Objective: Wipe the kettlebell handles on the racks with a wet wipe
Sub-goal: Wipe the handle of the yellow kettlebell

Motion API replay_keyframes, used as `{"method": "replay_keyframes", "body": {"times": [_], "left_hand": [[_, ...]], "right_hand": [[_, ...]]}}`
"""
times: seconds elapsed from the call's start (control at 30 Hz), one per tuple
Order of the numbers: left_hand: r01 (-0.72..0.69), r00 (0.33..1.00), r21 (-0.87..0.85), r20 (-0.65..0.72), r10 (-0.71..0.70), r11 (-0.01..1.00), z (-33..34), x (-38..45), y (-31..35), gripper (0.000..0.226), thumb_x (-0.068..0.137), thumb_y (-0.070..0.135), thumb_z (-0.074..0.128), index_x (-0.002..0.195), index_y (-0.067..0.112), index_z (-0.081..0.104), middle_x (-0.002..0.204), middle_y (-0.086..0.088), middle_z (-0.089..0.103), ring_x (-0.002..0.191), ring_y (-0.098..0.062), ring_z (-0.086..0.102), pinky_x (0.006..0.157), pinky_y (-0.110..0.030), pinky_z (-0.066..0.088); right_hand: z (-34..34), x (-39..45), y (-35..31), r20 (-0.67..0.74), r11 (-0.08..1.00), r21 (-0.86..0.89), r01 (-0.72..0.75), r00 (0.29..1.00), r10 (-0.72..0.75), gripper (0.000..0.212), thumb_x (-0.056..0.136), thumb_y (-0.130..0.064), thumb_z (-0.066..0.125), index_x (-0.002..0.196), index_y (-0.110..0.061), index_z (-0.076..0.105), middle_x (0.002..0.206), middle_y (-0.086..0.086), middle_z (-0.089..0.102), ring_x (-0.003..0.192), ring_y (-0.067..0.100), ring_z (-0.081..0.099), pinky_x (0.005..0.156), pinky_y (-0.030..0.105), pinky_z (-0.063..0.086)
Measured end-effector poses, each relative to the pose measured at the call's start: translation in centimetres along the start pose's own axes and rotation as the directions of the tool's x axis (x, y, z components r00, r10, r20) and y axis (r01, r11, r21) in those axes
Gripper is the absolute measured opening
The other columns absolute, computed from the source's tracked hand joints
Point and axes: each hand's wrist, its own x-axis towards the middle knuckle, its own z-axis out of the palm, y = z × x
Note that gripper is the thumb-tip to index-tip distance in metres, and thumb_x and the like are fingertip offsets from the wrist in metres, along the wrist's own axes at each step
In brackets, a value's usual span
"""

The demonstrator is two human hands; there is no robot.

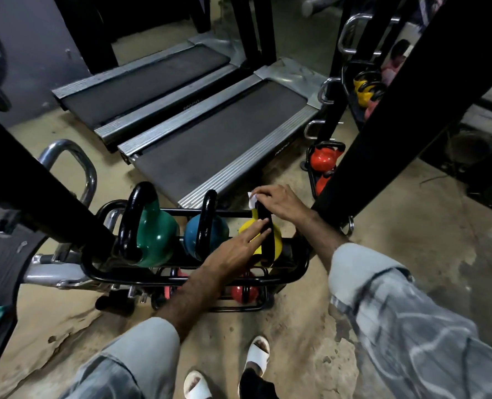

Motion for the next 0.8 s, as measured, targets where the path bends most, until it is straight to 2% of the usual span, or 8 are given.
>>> {"method": "replay_keyframes", "body": {"times": [0.1,0.2,0.3,0.43,0.5,0.6,0.67,0.8], "left_hand": [[-0.043,0.999,0.043,0.01,0.042,0.998,-0.9,0.6,-0.3,0.065,0.094,0.025,0.055,0.149,0.014,0.022,0.159,-0.003,0.005,0.146,-0.013,-0.004,0.116,-0.031,0.024],[-0.032,0.999,0.034,0.035,0.031,0.999,-1.5,1.8,-0.2,0.063,0.094,0.023,0.055,0.148,0.011,0.025,0.159,-0.004,0.011,0.147,-0.015,0.001,0.12,-0.033,0.016],[-0.007,0.999,0.018,0.044,0.006,1.0,-1.9,2.8,-0.1,0.061,0.092,0.022,0.057,0.146,0.008,0.03,0.157,-0.009,0.017,0.147,-0.017,0.003,0.12,-0.028,0.009],[-0.002,0.999,0.032,0.047,0.001,0.999,-2.2,3.2,-0.1,0.06,0.092,0.022,0.059,0.145,0.01,0.033,0.156,-0.006,0.022,0.147,-0.016,0.008,0.115,-0.02,0.005],[-0.006,0.998,0.052,0.063,0.002,0.999,-2.4,3.4,-0.1,0.057,0.093,0.021,0.057,0.144,0.012,0.034,0.156,-0.004,0.023,0.146,-0.015,0.01,0.117,-0.025,0.011],[-0.018,0.998,0.045,0.064,0.015,0.999,-3.0,3.7,0.1,0.053,0.091,0.021,0.06,0.14,0.013,0.042,0.154,-0.003,0.03,0.145,-0.015,0.016,0.117,-0.032,0.025],[-0.004,0.997,0.036,0.08,0.001,0.999,-3.3,3.9,0.2,0.054,0.09,0.021,0.062,0.139,0.014,0.043,0.153,-0.002,0.032,0.145,-0.015,0.015,0.115,-0.03,0.025],[0.001,0.997,0.016,0.073,-0.002,1.0,-3.5,4.4,-0.1,0.053,0.086,0.021,0.065,0.136,0.017,0.049,0.151,0.002,0.036,0.145,-0.012,0.017,0.113,-0.033,0.032]], "right_hand": [[-0.1,0.9,0.4,0.026,0.989,0.104,-0.107,0.994,0.104,0.021,0.086,-0.031,0.056,0.093,-0.03,0.076,0.099,-0.013,0.074,0.099,0.003,0.064,0.087,0.021,0.051],[-0.2,0.0,0.4,-0.016,0.983,0.146,-0.111,0.993,0.115,0.021,0.086,-0.027,0.056,0.092,-0.029,0.076,0.098,-0.015,0.073,0.094,-0.001,0.063,0.07,0.008,0.043],[-0.1,-0.6,0.2,-0.03,0.995,0.09,-0.034,0.999,0.036,0.026,0.087,-0.021,0.051,0.092,-0.028,0.076,0.1,-0.013,0.072,0.094,0.0,0.062,0.069,0.004,0.04],[-0.6,1.6,-0.6,0.099,0.997,-0.021,-0.072,0.992,0.074,0.029,0.086,-0.02,0.048,0.093,-0.024,0.076,0.098,-0.007,0.073,0.096,0.008,0.062,0.083,0.021,0.05],[-0.4,2.5,-0.7,0.147,0.989,-0.065,-0.132,0.979,0.14,0.032,0.085,-0.024,0.045,0.087,-0.027,0.076,0.099,-0.007,0.072,0.101,0.012,0.057,0.091,0.031,0.048],[0.2,2.5,-0.1,0.094,0.924,0.196,-0.328,0.944,0.315,0.024,0.079,-0.023,0.054,0.073,-0.024,0.077,0.081,-0.008,0.073,0.096,0.017,0.065,0.077,0.028,0.054],[0.5,2.0,0.3,0.034,0.842,0.338,-0.421,0.899,0.436,0.019,0.078,-0.028,0.063,0.083,-0.017,0.078,0.084,-0.002,0.073,0.091,0.021,0.068,0.073,0.028,0.056],[1.5,1.0,0.4,-0.038,0.66,0.493,-0.567,0.744,0.667,0.036,0.078,-0.039,0.073,0.092,-0.006,0.073,0.091,0.006,0.072,0.082,0.024,0.07,0.059,0.026,0.053]]}}
